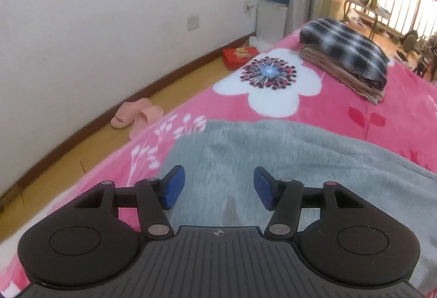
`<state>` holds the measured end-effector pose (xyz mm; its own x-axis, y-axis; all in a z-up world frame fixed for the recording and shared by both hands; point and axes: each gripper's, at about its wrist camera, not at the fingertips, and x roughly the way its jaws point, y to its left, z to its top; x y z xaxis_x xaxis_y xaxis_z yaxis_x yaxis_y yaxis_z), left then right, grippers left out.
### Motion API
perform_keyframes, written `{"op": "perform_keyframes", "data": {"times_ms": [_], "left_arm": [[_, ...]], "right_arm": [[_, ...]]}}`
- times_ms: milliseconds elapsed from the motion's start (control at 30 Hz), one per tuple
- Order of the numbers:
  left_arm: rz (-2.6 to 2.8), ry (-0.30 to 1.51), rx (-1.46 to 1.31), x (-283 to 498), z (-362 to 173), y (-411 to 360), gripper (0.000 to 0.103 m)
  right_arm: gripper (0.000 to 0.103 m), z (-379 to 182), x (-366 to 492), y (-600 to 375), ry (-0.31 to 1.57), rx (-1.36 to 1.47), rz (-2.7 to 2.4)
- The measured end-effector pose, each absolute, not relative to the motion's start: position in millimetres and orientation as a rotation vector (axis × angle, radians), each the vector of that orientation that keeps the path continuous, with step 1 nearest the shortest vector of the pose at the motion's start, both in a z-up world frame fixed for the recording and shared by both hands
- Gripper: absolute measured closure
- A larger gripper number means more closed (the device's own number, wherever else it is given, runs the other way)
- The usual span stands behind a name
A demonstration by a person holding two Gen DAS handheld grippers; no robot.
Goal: Fold clothes
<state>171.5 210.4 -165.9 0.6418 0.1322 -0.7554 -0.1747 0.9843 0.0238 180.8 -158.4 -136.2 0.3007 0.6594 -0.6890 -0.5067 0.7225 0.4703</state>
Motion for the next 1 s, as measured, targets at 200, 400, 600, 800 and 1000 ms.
{"op": "perform_keyframes", "data": {"times_ms": [200, 400, 600, 800, 1000], "left_arm": [[0.193, 0.918, -0.042, 165, -183, 203, 0.047], [0.231, 0.957, -0.006, 158, -204, 200, 0.047], [0.252, 0.932, 0.015, 167, -206, 195, 0.047], [0.218, 0.895, 0.018, 185, -204, 185, 0.047], [0.203, 0.859, 0.052, 197, -202, 178, 0.047]], "right_arm": [[0.045, -173, 255, -15, 0.873, -0.041, 1.035], [0.048, -228, 286, 62, 0.923, -0.231, 1.133], [0.099, -220, 270, 40, 0.833, -0.221, 1.125], [0.099, -197, 276, 26, 0.728, -0.275, 1.064], [0.099, -189, 281, 26, 0.673, -0.283, 1.036]]}}
